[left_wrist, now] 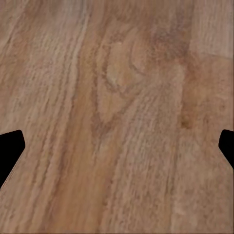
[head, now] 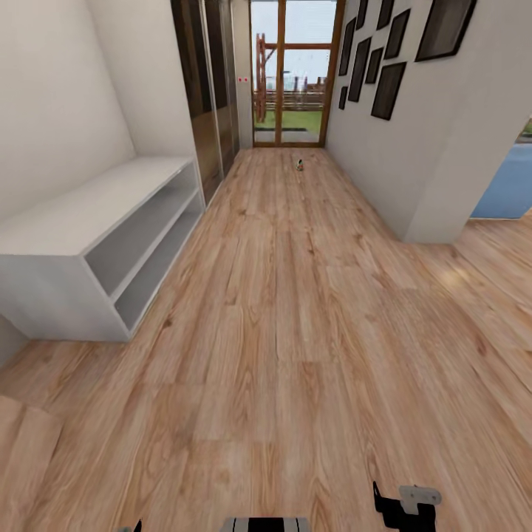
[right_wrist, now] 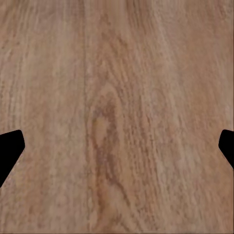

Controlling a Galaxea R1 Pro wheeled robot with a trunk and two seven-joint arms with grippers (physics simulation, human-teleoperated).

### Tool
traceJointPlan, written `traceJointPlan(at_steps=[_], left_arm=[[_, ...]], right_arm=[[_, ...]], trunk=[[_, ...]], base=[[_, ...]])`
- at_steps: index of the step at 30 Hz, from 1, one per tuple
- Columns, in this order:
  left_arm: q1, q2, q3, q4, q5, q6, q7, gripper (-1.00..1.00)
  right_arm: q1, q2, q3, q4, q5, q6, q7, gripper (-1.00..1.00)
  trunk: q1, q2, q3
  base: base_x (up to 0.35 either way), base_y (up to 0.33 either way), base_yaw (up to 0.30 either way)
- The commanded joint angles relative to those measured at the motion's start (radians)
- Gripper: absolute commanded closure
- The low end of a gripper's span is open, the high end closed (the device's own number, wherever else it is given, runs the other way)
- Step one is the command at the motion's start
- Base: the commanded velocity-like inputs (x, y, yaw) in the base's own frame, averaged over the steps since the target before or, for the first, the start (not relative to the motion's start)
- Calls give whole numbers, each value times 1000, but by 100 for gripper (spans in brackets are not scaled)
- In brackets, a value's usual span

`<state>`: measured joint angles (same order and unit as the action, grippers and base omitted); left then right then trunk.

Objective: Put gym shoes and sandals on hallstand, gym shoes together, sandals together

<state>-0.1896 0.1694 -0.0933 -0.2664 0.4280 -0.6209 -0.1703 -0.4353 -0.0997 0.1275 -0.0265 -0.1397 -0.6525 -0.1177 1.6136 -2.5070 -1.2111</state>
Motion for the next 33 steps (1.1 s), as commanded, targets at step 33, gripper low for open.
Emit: traceJointPlan(at_steps=[33], left_arm=[[-1, 1, -8, 1, 11, -3, -3, -100]], right_arm=[[0, 3, 9, 0, -8, -3, -2, -100]], trunk=[[0, 0, 49]], base=[[339, 0, 12]])
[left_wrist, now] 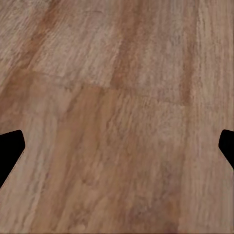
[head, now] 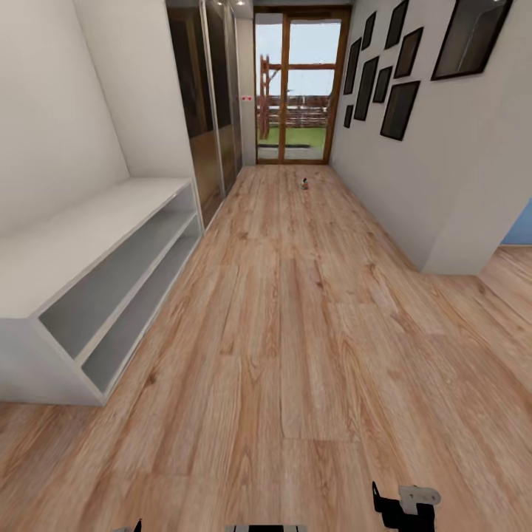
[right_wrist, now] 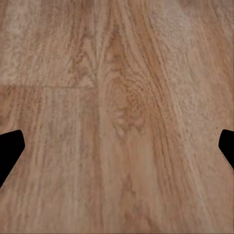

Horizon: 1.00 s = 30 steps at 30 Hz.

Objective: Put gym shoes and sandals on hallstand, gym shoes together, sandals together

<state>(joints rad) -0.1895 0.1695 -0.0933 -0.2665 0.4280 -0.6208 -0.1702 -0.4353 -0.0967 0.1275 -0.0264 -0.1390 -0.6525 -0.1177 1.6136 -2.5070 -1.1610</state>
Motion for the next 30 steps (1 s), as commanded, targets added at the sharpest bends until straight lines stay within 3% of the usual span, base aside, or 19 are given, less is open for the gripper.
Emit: traceJointPlan(at_steps=[1, 30], left_arm=[[-1, 1, -8, 1, 11, -3, -3, -100], [-1, 1, -8, 1, 11, -3, -3, -100]], right_arm=[[0, 0, 9, 0, -9, -3, -2, -100], [0, 0, 9, 0, -8, -3, -1, -100]], trunk=[[0, 0, 1], [0, 0, 32]], base=[[339, 0, 70], [339, 0, 63]])
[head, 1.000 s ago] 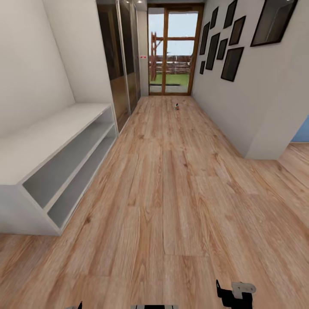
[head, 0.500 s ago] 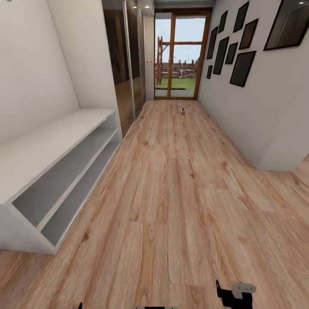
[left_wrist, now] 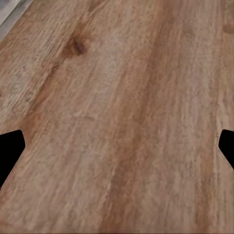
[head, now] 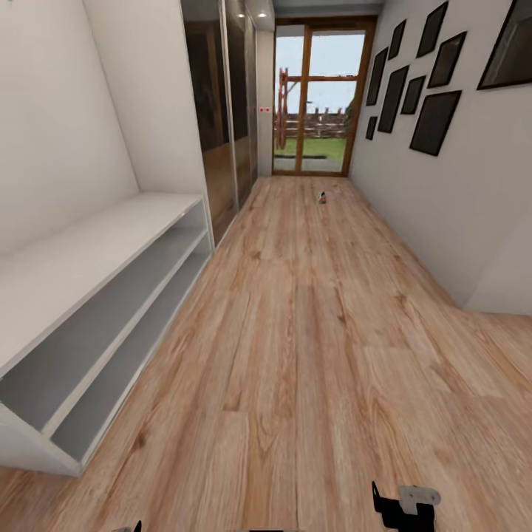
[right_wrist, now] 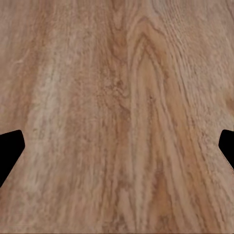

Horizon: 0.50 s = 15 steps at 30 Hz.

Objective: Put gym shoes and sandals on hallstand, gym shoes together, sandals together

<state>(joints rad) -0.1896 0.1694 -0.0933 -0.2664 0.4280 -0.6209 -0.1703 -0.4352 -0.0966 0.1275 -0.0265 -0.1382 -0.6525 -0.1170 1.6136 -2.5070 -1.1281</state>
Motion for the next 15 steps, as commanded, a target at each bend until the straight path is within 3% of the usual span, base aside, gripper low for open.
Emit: traceJointPlan(at_steps=[1, 15], left_arm=[[-1, 1, -8, 1, 11, -3, -3, -100], [-1, 1, -8, 1, 11, -3, -3, -100]], right_arm=[[0, 0, 9, 0, -9, -3, -2, -100], [0, 0, 9, 0, -9, -3, -3, -100]], trunk=[[0, 0, -1], [0, 0, 0]], base=[[339, 0, 6], [339, 0, 1]])
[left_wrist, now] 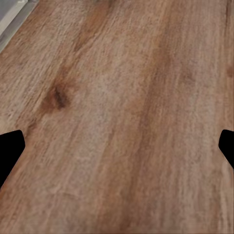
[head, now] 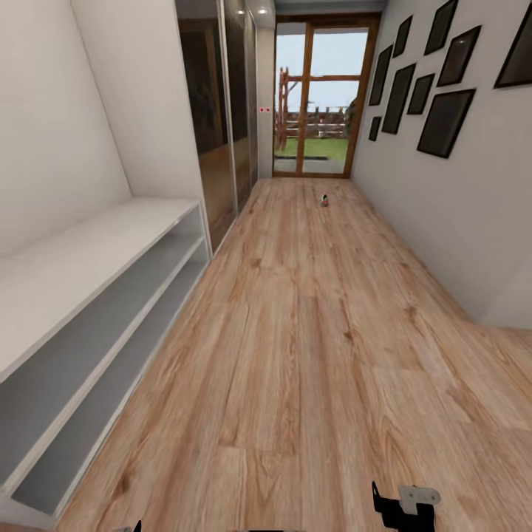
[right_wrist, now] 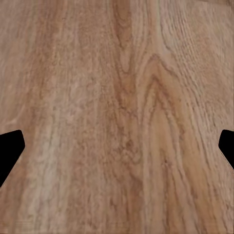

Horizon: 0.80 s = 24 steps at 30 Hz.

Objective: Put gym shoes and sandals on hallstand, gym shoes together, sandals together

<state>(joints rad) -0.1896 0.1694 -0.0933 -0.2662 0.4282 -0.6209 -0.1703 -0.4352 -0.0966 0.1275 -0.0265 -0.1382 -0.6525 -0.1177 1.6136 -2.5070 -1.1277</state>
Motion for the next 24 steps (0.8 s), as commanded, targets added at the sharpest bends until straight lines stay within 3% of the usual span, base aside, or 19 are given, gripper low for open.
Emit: traceJointPlan(at_steps=[1, 24], left_arm=[[-1, 1, -8, 1, 11, -3, -3, -100], [-1, 1, -8, 1, 11, -3, -3, -100]], right_arm=[[0, 0, 9, 0, -9, -3, -2, -100], [0, 0, 9, 0, -9, -3, -1, -100]], trunk=[[0, 0, -1], [0, 0, -1]], base=[[339, 0, 0], [339, 0, 0]])
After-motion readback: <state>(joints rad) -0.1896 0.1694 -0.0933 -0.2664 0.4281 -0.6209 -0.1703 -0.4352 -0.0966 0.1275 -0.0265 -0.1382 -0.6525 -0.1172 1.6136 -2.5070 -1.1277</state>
